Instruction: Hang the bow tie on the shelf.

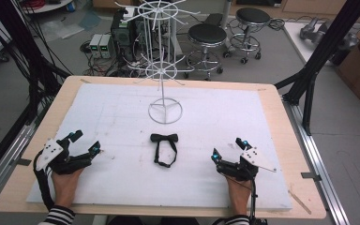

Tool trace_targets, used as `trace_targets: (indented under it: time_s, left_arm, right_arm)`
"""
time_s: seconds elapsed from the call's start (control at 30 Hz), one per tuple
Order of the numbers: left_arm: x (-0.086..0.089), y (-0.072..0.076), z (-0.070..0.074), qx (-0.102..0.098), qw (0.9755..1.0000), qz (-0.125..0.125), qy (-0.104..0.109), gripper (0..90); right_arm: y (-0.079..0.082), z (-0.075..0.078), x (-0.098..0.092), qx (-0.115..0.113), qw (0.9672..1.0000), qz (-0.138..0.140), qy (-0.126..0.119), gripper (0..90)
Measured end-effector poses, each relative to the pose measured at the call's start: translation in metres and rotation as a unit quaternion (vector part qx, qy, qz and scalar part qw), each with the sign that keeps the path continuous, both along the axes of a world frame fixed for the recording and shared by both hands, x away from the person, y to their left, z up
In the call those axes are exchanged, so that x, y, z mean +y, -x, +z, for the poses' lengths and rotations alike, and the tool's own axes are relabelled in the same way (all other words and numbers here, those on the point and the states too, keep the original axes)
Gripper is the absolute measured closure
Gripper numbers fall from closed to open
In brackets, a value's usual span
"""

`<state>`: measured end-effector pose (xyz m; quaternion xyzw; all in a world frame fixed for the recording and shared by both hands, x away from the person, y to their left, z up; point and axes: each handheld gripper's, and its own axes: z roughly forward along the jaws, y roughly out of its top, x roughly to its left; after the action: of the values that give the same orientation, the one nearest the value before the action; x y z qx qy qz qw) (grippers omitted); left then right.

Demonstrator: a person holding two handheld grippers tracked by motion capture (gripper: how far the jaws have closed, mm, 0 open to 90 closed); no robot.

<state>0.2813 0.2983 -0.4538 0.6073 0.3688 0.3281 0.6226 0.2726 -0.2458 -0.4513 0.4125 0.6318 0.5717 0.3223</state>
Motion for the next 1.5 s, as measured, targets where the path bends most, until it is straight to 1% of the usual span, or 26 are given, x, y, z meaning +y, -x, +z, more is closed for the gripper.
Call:
trace_targets:
  time_s: [0.07,0.13,0.2,0.37,0.43,0.57,0.6,0.63,0.67,0.77,0.83,0.87,0.9,0.97,1.03,1.1,1.17,1.2,1.23,1.27,1.3,1.33,1.37,1.4,1.43,1.5]
  left_arm:
    - [0.000,0.000,0.000,-0.001,1.0000,0.000,0.000,14.4]
    - [-0.001,0.000,0.000,-0.001,1.0000,-0.001,-0.006,14.5]
    - [-0.001,0.000,0.000,-0.002,1.0000,-0.002,-0.006,14.5]
    - [0.000,0.000,0.000,-0.001,1.0000,-0.001,-0.001,14.6]
    - [0.000,0.000,0.000,-0.001,1.0000,-0.002,-0.001,14.6]
    - [0.000,0.000,0.000,-0.002,1.0000,-0.003,-0.004,14.6]
    - [0.000,0.000,0.000,-0.001,1.0000,-0.002,-0.001,14.6]
    - [0.000,0.000,0.000,-0.001,1.0000,-0.002,-0.001,14.5]
    - [0.000,0.000,0.000,-0.001,1.0000,-0.002,0.000,14.5]
    - [0.000,0.000,0.000,-0.001,1.0000,-0.002,0.001,14.5]
    - [0.000,0.000,0.000,-0.003,1.0000,-0.001,0.001,14.5]
    - [0.000,0.000,0.000,-0.002,1.0000,-0.001,0.001,14.5]
    - [0.000,0.000,0.000,-0.003,1.0000,-0.001,0.001,14.5]
    - [0.000,0.000,0.000,-0.002,1.0000,0.000,0.001,14.5]
    - [0.000,0.000,0.000,-0.003,1.0000,0.001,0.000,14.5]
    - [0.000,0.000,0.000,-0.002,1.0000,0.001,0.000,14.5]
    - [0.000,0.001,0.000,-0.002,1.0000,0.002,0.000,14.5]
    - [0.000,0.001,0.000,-0.002,1.0000,0.002,0.000,14.5]
    - [0.000,0.001,0.000,-0.003,1.0000,0.002,0.000,14.5]
    - [0.000,0.001,0.000,-0.003,1.0000,0.002,-0.001,14.5]
    - [0.000,0.001,0.000,-0.003,1.0000,0.002,0.000,14.5]
    - [0.000,0.001,0.000,-0.003,1.0000,0.002,0.001,14.5]
    - [0.000,0.001,0.000,-0.003,1.0000,0.002,0.000,14.5]
    - [0.000,0.001,0.000,-0.003,1.0000,0.002,0.000,14.5]
    - [0.000,0.001,0.000,-0.003,1.0000,0.002,0.000,14.5]
    - [0.000,0.001,0.000,-0.003,1.0000,0.002,0.001,14.5]
  right_arm:
    - [0.000,0.000,-0.001,0.000,1.0000,0.001,0.000,2.8]
    - [0.000,0.000,0.000,0.003,1.0000,-0.001,-0.004,2.8]
    - [0.000,0.000,0.000,0.004,1.0000,-0.001,-0.002,2.8]
    - [0.000,0.000,0.000,0.000,1.0000,-0.005,0.002,2.8]
    - [-0.001,0.000,0.001,0.008,1.0000,-0.004,0.000,2.8]
    - [-0.002,0.001,0.001,0.004,0.9999,-0.005,0.008,2.8]
    - [-0.002,0.001,0.003,0.006,0.9998,-0.005,0.016,2.8]
    - [-0.002,0.001,0.003,0.006,0.9998,-0.005,0.016,2.8]
    - [-0.003,0.001,0.004,0.008,0.9997,-0.003,0.022,2.8]
    - [-0.005,0.002,0.005,0.023,0.9995,0.001,0.023,2.8]
    - [-0.006,0.003,0.005,0.030,0.9991,0.004,0.028,2.8]
    - [-0.007,0.003,0.006,0.032,0.9989,0.006,0.033,2.8]
    - [-0.007,0.003,0.006,0.032,0.9989,0.006,0.033,2.8]
    - [-0.007,0.007,0.009,0.043,0.9981,0.015,0.042,2.8]
    - [-0.007,0.010,0.010,0.045,0.9979,0.018,0.044,2.8]
    - [-0.009,0.017,0.013,0.056,0.9974,0.030,0.034,2.8]
    - [-0.012,0.023,0.015,0.064,0.9966,0.036,0.036,2.7]
    - [-0.012,0.023,0.015,0.064,0.9966,0.036,0.036,2.7]
    - [-0.014,0.030,0.020,0.071,0.9956,0.047,0.039,2.8]
    - [-0.014,0.030,0.020,0.071,0.9956,0.047,0.039,2.8]
    - [-0.016,0.037,0.026,0.079,0.9941,0.058,0.046,2.8]
    - [-0.017,0.040,0.029,0.078,0.9934,0.063,0.055,2.8]
    - [-0.017,0.040,0.029,0.078,0.9934,0.063,0.055,2.8]
    - [-0.019,0.046,0.035,0.078,0.9908,0.087,0.068,2.8]
    - [-0.019,0.046,0.035,0.078,0.9908,0.087,0.068,2.8]
    - [-0.022,0.049,0.042,0.082,0.9889,0.100,0.073,2.8]
